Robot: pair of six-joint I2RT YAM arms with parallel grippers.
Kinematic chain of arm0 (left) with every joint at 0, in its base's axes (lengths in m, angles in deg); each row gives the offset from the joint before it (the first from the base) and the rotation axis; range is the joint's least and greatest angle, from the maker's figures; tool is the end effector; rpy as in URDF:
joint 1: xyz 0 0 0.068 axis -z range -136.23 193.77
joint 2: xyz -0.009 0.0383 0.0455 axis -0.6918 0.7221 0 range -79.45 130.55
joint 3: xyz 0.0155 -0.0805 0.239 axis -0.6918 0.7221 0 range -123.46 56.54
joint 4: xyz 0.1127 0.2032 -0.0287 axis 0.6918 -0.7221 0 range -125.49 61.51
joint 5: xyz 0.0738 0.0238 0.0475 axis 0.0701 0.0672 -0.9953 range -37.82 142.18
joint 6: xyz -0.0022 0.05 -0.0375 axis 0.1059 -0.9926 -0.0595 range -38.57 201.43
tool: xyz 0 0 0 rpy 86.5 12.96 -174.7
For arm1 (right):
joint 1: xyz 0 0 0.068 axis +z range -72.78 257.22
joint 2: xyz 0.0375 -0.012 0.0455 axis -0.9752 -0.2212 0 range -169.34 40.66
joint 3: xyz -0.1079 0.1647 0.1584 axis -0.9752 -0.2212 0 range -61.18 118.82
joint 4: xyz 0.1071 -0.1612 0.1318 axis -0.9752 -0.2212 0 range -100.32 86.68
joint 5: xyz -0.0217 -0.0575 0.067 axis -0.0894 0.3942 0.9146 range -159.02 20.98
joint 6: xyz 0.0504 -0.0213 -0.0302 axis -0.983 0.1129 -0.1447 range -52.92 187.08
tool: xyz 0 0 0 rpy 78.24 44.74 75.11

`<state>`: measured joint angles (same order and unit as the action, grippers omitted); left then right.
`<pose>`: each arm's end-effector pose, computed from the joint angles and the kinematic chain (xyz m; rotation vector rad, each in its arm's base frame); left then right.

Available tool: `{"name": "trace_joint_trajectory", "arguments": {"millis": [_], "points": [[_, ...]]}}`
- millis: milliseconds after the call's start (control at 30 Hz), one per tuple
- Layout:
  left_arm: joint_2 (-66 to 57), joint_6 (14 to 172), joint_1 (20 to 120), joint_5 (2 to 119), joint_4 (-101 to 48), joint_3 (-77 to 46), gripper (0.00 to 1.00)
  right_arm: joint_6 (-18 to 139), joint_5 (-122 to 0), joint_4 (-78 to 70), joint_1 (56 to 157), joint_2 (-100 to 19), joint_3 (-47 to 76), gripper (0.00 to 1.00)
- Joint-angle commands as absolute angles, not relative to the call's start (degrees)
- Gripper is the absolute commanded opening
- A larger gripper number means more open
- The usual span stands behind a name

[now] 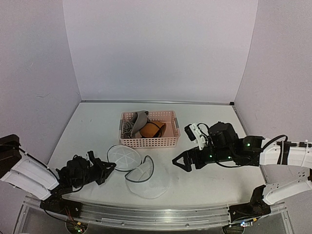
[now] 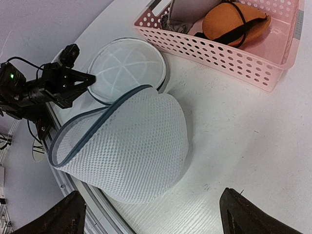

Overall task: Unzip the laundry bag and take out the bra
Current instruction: Pick up the laundry bag at the center of the board, then hold the laundry bag at the center of the board.

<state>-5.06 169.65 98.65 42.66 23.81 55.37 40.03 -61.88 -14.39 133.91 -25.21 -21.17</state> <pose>0.1141 -0.1487 0.1153 -0.7666 2.1113 -1.4048 0.1255 0.2019 0.2226 -0.6794 2.2782 0.9024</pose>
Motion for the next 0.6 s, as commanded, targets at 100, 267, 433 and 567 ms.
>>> {"name": "trace_joint_trajectory", "arguments": {"millis": [100, 267, 433, 567], "points": [[-17.42, 160.18, 99.64, 37.68, 3.59, 50.66, 0.0, 40.46, -61.08, -13.89, 134.29, -25.77, -19.09, 0.97], [-20.49, 156.0, 103.33, 33.57, -4.14, 46.68, 0.0, 41.11, -59.95, -14.0, 134.34, -26.86, -18.71, 0.97], [-22.49, 152.98, 107.98, 26.53, -13.31, 41.82, 0.0, 40.72, -59.46, -14.2, 135.09, -29.05, -18.64, 0.95], [-24.69, 150.79, 109.86, 22.05, -22.43, 37.43, 0.0, 40.79, -59.61, -14.29, 136.89, -31.23, -18.81, 0.9]]}}
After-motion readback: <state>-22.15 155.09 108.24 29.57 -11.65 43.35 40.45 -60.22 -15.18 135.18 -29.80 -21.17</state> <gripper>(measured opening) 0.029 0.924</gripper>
